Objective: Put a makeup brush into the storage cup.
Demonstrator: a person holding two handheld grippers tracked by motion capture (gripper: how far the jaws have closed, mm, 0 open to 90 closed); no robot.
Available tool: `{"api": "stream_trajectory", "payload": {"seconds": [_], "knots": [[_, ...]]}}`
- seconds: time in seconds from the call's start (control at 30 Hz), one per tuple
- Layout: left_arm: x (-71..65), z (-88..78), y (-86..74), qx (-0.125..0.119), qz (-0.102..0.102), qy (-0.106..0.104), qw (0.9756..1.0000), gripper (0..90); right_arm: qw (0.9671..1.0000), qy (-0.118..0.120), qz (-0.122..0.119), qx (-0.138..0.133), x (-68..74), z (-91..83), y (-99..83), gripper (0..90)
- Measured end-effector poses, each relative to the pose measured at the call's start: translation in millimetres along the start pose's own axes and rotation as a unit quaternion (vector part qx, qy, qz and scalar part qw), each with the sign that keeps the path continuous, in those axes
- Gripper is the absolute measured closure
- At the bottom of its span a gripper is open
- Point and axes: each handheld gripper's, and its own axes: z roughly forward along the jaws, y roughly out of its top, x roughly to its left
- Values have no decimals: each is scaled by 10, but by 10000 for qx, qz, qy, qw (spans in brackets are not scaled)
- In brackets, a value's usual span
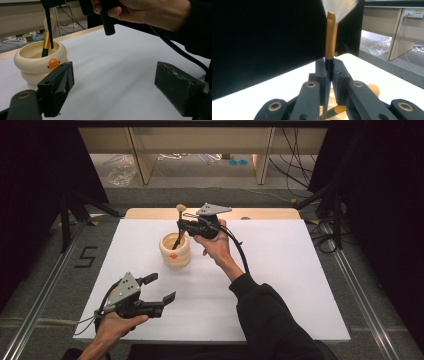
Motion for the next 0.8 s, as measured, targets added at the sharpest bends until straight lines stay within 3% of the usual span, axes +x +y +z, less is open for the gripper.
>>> {"api": "stream_trajectory", "payload": {"seconds": [0.8], "knots": [[25, -5, 0, 0, 3, 20, 10000, 159, 9995, -35, 18, 318, -3, 110, -211, 845]]}}
